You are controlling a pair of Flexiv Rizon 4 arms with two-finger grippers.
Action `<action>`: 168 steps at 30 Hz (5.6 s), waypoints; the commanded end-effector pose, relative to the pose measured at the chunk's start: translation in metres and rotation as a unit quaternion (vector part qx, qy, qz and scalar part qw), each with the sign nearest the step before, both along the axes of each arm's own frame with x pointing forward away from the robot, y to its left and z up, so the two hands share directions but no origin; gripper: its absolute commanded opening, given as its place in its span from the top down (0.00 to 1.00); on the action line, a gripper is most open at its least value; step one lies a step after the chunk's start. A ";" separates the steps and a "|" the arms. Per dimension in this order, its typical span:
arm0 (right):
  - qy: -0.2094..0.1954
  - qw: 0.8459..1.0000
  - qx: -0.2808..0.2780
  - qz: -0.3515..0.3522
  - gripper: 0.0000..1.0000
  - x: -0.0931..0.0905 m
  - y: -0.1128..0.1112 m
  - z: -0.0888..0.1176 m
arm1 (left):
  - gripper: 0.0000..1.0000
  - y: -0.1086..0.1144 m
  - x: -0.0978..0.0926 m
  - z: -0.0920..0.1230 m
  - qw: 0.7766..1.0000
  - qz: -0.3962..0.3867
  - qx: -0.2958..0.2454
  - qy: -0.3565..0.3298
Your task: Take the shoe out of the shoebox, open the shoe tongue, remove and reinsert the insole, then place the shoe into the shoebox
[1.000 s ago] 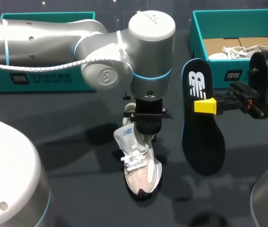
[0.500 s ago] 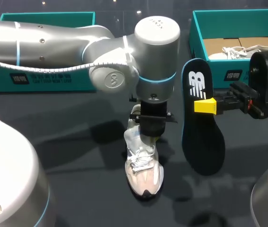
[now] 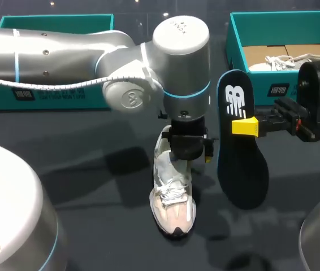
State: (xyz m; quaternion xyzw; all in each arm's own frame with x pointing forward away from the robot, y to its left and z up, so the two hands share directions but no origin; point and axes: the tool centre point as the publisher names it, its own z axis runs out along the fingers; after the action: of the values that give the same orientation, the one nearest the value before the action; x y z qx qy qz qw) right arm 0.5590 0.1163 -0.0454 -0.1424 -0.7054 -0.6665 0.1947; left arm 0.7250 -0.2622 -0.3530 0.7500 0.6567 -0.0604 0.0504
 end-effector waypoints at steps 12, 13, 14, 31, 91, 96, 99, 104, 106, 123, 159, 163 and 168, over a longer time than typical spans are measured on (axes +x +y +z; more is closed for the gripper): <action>-0.003 0.999 -0.020 -0.047 1.00 -0.009 -0.002 0.000 | 0.00 0.053 0.014 0.113 0.980 -0.001 -0.189 -0.056; -0.003 0.999 -0.020 -0.047 1.00 -0.009 -0.002 0.000 | 0.00 0.053 0.014 0.113 0.980 -0.001 -0.189 -0.056; -0.003 0.999 -0.020 -0.047 1.00 -0.009 -0.002 0.000 | 0.00 0.053 0.014 0.113 0.980 -0.001 -0.189 -0.056; -0.003 0.999 -0.020 -0.047 1.00 -0.009 -0.002 0.000 | 0.00 0.046 0.020 0.156 0.919 0.000 -0.391 -0.039; 0.045 0.998 -0.022 -0.036 1.00 0.079 -0.024 -0.012 | 0.00 0.067 0.035 0.230 0.766 0.050 -0.640 -0.023; 0.045 0.998 -0.022 -0.036 1.00 0.079 -0.024 -0.012 | 0.00 0.067 0.035 0.230 0.766 0.050 -0.640 -0.023; 0.049 0.998 -0.018 -0.046 1.00 0.107 -0.024 -0.012 | 0.00 0.067 0.035 0.230 0.766 0.050 -0.640 -0.023; 0.133 0.989 0.000 -0.067 1.00 0.153 -0.026 -0.023 | 0.00 0.067 0.035 0.230 0.766 0.050 -0.640 -0.023; 0.162 0.984 -0.008 -0.069 1.00 0.163 -0.025 -0.029 | 0.00 0.067 0.035 0.230 0.766 0.050 -0.640 -0.023; 0.304 0.949 -0.015 -0.077 1.00 0.205 0.004 -0.062 | 0.00 0.067 0.035 0.230 0.766 0.050 -0.640 -0.023; 0.478 0.867 -0.101 -0.093 1.00 0.271 0.019 -0.092 | 0.00 0.017 0.061 0.214 0.777 0.065 -0.626 -0.015; 0.506 0.852 -0.095 -0.100 1.00 0.280 0.025 -0.099 | 0.00 0.005 0.070 0.211 0.773 0.070 -0.631 0.001; 0.514 0.848 -0.079 -0.106 1.00 0.286 0.030 -0.103 | 0.33 -0.002 0.078 0.209 0.772 0.072 -0.632 0.007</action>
State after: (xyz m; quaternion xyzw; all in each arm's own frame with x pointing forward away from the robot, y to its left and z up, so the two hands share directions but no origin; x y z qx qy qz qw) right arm 0.8416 0.1387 -0.1436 -0.5531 -0.5373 -0.4555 0.4448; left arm 0.7933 -0.2466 -0.1421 0.4966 0.5242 -0.4624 0.5146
